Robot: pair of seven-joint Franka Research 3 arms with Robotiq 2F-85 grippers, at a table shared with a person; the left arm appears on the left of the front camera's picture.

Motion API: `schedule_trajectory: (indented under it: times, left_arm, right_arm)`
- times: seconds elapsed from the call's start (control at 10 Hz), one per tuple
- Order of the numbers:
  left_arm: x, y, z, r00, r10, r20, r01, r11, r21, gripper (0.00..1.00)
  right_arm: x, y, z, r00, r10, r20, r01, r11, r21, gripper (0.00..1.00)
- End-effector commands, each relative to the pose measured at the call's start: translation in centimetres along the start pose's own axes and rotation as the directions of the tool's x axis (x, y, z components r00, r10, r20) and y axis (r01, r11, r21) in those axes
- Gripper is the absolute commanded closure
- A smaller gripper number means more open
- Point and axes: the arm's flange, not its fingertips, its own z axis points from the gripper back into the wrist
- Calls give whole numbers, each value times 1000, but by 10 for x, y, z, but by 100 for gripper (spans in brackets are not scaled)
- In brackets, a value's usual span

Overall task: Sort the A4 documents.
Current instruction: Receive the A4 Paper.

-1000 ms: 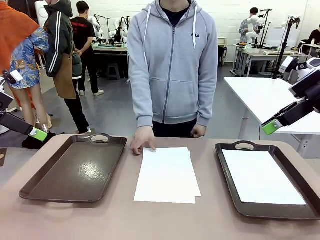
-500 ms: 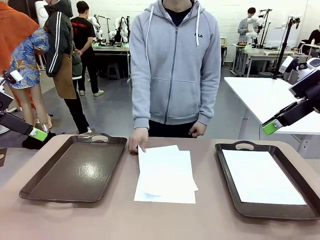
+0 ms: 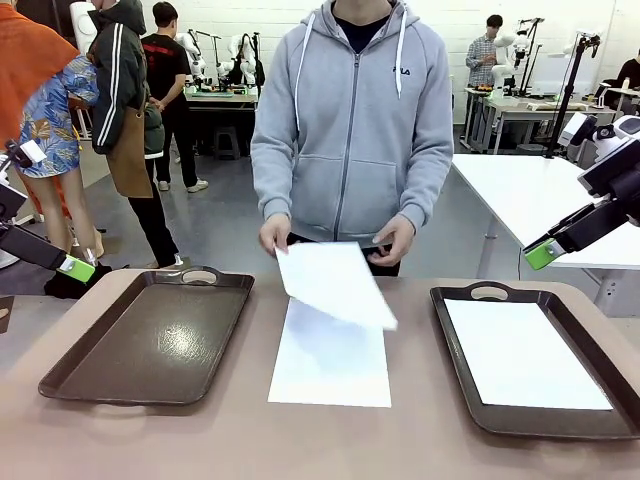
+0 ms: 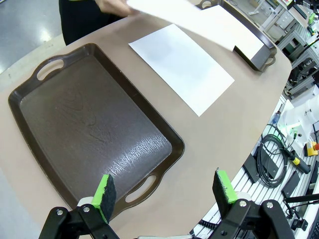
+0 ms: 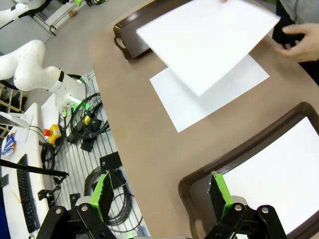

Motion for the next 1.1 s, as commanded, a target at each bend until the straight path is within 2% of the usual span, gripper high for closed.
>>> schedule_trajectory:
  times: [0.0,1.0]
  left_arm:
    - [-2,2,0,1000,-12,12,12,1000,-16,0]
    - [-2,2,0,1000,-12,12,12,1000,-16,0]
  right_arm:
    - [0,1,-2,1000,-1,-5,0,1000,-1,0]
    - [0,1,-2,1000,-1,-5,0,1000,-1,0]
